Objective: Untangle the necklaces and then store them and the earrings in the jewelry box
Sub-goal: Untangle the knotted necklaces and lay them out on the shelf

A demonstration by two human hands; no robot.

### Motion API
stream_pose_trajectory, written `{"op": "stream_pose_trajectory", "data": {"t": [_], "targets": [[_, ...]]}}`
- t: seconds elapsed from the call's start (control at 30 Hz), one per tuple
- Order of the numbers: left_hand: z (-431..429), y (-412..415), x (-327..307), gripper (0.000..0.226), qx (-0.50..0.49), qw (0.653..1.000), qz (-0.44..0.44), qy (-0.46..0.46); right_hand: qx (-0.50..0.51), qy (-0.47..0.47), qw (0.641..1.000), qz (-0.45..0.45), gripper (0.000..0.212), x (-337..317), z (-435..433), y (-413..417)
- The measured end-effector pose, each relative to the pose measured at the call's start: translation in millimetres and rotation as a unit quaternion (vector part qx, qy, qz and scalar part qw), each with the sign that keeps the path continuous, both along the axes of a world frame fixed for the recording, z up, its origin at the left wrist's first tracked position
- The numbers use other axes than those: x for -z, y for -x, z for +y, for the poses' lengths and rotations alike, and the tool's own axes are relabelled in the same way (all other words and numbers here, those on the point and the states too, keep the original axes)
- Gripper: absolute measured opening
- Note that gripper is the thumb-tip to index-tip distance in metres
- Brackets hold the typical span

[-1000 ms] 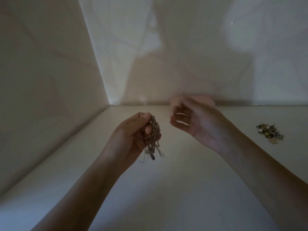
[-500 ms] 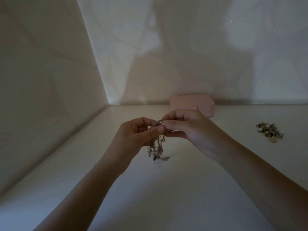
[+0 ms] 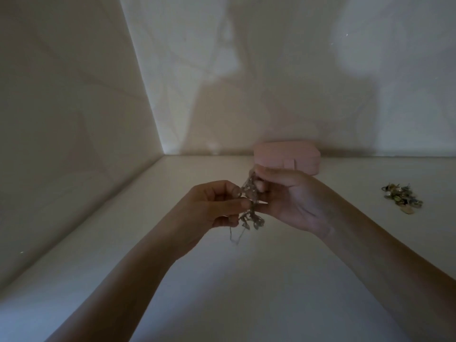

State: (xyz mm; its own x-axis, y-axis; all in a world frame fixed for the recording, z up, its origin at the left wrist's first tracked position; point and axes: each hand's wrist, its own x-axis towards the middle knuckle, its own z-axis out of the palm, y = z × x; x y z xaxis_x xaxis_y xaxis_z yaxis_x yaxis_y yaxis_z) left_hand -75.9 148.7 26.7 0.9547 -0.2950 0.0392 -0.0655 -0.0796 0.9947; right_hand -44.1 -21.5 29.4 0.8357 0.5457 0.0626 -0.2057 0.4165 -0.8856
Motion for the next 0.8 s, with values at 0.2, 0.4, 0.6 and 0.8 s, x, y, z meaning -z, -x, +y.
{"op": "stream_pose_trajectory", "data": {"t": [0.2,0.4,0.6,0.8], "targets": [[-1.5,5.1,-2.9,0.036,0.035,0.999,-0.013,-0.010,0.038,0.065,0.996,-0.057,0.015,1.4,1.6,0.4],[-1.4,5.1,-7.4,0.033,-0.003,0.998,-0.011,0.061,0.030,-0.003,0.999,-0.022,0.015,-1.1,-0.8,-0.8],[-1.4,4.9,-7.2,0.021,-0.041,0.999,-0.033,0.012,0.035,0.051,0.995,-0.079,0.011,-1.5,-2.1,-0.2],[-0.9,4.5,-4.3,0.019,-0.041,0.998,-0.030,-0.025,0.151,0.199,0.935,-0.250,0.017,-3.2,-2.6,3.7]]}}
